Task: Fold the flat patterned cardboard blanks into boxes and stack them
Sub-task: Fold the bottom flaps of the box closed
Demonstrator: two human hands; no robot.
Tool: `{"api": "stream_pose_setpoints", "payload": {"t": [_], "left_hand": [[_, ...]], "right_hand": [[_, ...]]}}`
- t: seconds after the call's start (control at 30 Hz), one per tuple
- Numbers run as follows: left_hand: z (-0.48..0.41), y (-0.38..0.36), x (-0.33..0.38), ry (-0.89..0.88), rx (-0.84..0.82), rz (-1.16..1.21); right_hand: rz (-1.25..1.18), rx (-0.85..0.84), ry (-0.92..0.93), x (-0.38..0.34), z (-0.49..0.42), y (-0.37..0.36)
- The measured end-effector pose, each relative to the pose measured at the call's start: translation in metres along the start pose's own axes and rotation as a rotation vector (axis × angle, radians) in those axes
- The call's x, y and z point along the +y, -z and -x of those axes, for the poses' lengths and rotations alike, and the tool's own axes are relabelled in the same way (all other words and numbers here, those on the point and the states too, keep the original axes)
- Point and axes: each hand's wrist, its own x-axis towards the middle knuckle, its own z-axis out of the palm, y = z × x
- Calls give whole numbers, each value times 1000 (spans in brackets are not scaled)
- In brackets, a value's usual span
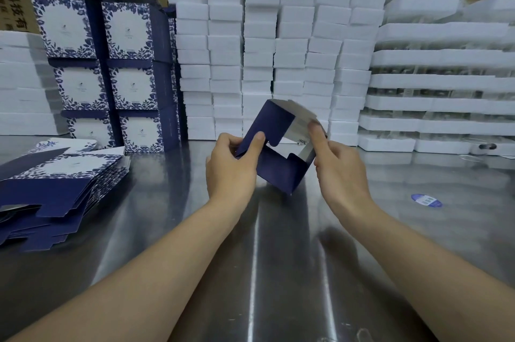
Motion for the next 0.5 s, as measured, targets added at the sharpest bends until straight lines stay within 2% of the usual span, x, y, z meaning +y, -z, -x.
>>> {"api": "stream_pose_setpoints", "payload": {"t": [0.17, 0.27, 0.4, 0.5], "left_hand": [[1, 0, -3, -30, -27, -224], [-1, -1, -4, 13, -20, -217], [-3, -1, -5, 266, 11, 91], [-2, -2, -2, 412, 29, 378]], "right_hand": [[-2, 17, 181, 3, 3, -3], [33, 0, 269, 2, 7, -8], [28, 17, 449, -2, 12, -9], [44, -53, 447, -2, 14, -9]]}}
